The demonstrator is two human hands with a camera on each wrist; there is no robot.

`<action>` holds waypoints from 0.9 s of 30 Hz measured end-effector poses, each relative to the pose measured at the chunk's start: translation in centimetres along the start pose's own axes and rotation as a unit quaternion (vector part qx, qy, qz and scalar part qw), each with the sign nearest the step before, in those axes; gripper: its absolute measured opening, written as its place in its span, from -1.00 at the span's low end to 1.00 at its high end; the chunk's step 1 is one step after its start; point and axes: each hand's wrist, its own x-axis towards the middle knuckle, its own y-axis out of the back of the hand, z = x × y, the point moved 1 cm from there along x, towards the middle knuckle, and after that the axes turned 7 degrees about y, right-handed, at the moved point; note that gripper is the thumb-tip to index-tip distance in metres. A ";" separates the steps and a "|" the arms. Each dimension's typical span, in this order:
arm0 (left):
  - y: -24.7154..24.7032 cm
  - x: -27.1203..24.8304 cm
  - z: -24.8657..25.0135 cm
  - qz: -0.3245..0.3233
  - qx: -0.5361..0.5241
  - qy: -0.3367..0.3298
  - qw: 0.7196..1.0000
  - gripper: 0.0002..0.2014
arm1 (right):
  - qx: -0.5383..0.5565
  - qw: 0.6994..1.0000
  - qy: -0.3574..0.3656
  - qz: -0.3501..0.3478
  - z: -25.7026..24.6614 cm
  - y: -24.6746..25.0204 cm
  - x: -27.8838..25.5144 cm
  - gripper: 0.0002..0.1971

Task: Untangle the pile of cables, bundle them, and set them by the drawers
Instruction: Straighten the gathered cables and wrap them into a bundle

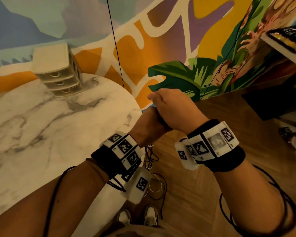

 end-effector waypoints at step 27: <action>0.8 -0.1 3.5 0.027 -0.450 0.029 0.892 -0.52 | 0.324 0.914 -0.045 0.241 2.2 -8.7 -4.6 -0.90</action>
